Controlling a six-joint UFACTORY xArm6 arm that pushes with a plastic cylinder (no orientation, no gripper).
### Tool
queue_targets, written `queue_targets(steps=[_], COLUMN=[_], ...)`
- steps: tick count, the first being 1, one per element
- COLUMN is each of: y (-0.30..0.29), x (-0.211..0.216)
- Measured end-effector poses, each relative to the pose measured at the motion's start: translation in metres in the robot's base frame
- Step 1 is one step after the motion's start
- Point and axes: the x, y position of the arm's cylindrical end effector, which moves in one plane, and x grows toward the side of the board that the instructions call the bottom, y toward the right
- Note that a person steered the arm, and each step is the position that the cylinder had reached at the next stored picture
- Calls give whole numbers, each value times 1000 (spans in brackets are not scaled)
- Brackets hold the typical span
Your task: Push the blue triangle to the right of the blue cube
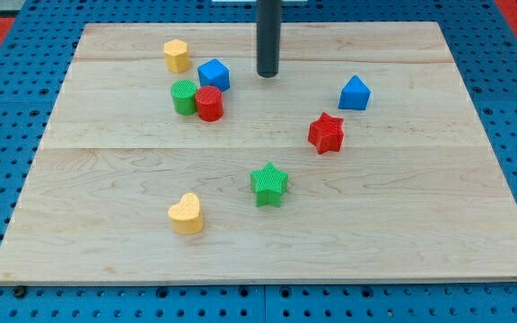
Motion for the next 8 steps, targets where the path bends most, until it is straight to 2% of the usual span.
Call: queue_targets(steps=[1,2,3,4,5,6,7,8], y=[-51,-66,-47,29,157,224,181,110], x=[-2,5,11,5,5,30,46,46])
